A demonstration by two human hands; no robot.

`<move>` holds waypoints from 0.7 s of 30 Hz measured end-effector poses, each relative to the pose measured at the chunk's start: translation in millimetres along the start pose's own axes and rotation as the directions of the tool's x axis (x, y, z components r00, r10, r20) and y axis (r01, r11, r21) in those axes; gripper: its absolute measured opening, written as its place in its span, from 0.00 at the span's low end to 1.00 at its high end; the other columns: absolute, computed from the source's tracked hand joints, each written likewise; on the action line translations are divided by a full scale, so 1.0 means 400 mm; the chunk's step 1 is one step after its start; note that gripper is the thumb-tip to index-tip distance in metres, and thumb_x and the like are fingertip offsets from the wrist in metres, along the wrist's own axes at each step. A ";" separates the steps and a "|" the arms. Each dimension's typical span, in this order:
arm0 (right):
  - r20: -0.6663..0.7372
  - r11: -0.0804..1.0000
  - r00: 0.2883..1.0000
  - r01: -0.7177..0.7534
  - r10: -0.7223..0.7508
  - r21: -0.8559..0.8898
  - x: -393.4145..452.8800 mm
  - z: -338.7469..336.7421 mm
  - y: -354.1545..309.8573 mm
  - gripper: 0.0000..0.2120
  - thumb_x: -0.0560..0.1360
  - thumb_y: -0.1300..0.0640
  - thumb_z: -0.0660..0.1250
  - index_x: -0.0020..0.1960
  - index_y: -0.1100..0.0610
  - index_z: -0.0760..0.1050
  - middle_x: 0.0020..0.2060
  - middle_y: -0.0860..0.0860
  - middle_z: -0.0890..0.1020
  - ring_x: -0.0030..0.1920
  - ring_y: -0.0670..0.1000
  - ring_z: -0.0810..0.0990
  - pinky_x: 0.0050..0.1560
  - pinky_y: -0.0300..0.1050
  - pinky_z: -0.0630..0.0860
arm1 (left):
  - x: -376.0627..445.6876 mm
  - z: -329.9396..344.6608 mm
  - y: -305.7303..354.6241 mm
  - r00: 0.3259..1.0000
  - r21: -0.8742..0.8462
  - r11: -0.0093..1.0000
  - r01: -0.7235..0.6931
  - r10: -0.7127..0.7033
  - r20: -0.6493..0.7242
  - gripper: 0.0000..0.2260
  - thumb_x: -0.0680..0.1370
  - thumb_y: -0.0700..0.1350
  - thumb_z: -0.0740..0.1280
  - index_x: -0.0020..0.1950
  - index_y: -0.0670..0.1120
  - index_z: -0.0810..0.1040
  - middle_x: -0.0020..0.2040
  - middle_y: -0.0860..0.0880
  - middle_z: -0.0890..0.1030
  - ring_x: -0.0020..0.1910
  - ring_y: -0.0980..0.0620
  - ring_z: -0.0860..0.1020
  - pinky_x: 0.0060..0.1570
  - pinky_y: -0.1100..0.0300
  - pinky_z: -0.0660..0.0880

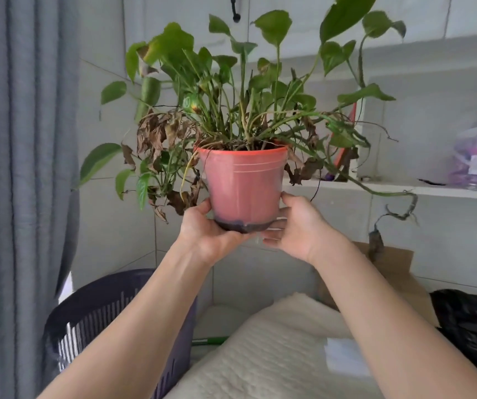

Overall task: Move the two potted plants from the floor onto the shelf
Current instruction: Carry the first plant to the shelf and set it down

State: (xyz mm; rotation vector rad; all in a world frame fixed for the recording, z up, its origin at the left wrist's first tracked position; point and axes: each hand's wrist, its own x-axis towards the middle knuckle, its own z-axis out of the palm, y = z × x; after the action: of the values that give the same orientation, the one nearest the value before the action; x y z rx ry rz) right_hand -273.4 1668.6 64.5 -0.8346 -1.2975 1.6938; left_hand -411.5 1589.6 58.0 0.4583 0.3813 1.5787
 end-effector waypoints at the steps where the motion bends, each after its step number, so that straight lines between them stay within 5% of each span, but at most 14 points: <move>1: -0.072 0.993 0.994 0.070 -0.077 -0.095 0.018 -0.011 -0.006 0.19 0.80 0.46 0.59 0.62 0.58 0.73 0.63 0.59 0.77 0.65 0.61 0.74 0.66 0.56 0.69 | 0.020 0.000 -0.002 1.000 0.008 1.000 -0.010 0.010 -0.007 0.24 0.83 0.53 0.53 0.67 0.36 0.72 0.56 0.27 0.79 0.56 0.28 0.76 0.45 0.29 0.74; 3: -0.118 0.933 0.945 0.270 -0.304 -0.238 0.048 -0.031 -0.016 0.16 0.77 0.44 0.63 0.56 0.55 0.75 0.59 0.52 0.80 0.63 0.55 0.75 0.61 0.51 0.71 | 0.055 -0.002 0.000 0.999 0.010 1.000 -0.025 0.025 -0.026 0.23 0.83 0.53 0.53 0.66 0.36 0.73 0.58 0.28 0.78 0.57 0.27 0.75 0.49 0.28 0.73; 6: 0.059 0.802 0.857 0.501 -0.511 -0.325 0.088 -0.062 -0.029 0.14 0.79 0.42 0.61 0.54 0.51 0.78 0.52 0.41 0.81 0.56 0.42 0.78 0.53 0.43 0.71 | 0.109 -0.009 0.004 0.998 0.001 0.999 -0.043 0.043 -0.042 0.23 0.83 0.52 0.55 0.70 0.38 0.71 0.66 0.30 0.75 0.63 0.28 0.74 0.60 0.27 0.69; 9: 0.176 0.768 0.823 0.568 -0.540 -0.297 0.140 -0.083 -0.049 0.16 0.78 0.41 0.63 0.61 0.48 0.78 0.54 0.36 0.83 0.53 0.33 0.79 0.53 0.36 0.69 | 0.160 -0.007 0.007 0.998 -0.019 0.999 -0.042 0.041 -0.052 0.24 0.83 0.52 0.56 0.73 0.38 0.69 0.67 0.30 0.74 0.63 0.28 0.74 0.54 0.28 0.72; 12: 0.289 0.755 0.813 0.579 -0.506 -0.307 0.193 -0.101 -0.073 0.23 0.72 0.41 0.71 0.65 0.46 0.75 0.56 0.37 0.84 0.56 0.35 0.80 0.52 0.34 0.74 | 0.217 0.002 0.006 0.998 -0.025 0.999 -0.039 0.038 -0.045 0.24 0.83 0.52 0.55 0.73 0.37 0.69 0.67 0.29 0.75 0.63 0.28 0.74 0.53 0.27 0.72; 15: 0.326 0.735 0.792 0.605 -0.516 -0.305 0.254 -0.111 -0.091 0.27 0.63 0.42 0.80 0.58 0.42 0.74 0.49 0.35 0.86 0.50 0.35 0.83 0.43 0.29 0.79 | 0.281 0.012 0.010 0.998 -0.003 0.999 -0.052 0.052 -0.023 0.25 0.83 0.52 0.55 0.72 0.36 0.69 0.66 0.28 0.75 0.64 0.28 0.73 0.56 0.28 0.70; 19: 0.317 0.665 0.764 0.645 -0.562 -0.376 0.327 -0.107 -0.119 0.39 0.55 0.43 0.85 0.62 0.51 0.78 0.51 0.45 0.87 0.53 0.45 0.85 0.54 0.46 0.83 | 0.361 0.037 0.018 0.997 0.034 0.997 -0.068 0.069 -0.020 0.24 0.83 0.54 0.52 0.66 0.35 0.71 0.52 0.26 0.80 0.53 0.27 0.78 0.42 0.31 0.75; 21: 0.290 0.652 0.751 0.660 -0.594 -0.374 0.366 -0.108 -0.131 0.36 0.54 0.45 0.85 0.59 0.53 0.80 0.49 0.48 0.88 0.50 0.47 0.87 0.54 0.52 0.83 | 0.397 0.043 0.029 0.997 0.075 0.994 -0.081 0.082 -0.009 0.25 0.83 0.55 0.51 0.65 0.36 0.71 0.51 0.26 0.81 0.52 0.28 0.79 0.42 0.33 0.76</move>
State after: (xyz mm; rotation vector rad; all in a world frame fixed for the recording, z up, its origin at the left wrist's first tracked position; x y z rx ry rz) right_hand -288.8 1824.9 101.5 -0.4144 -1.8646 0.8995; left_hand -418.3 1746.7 88.0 0.5273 0.4361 1.6509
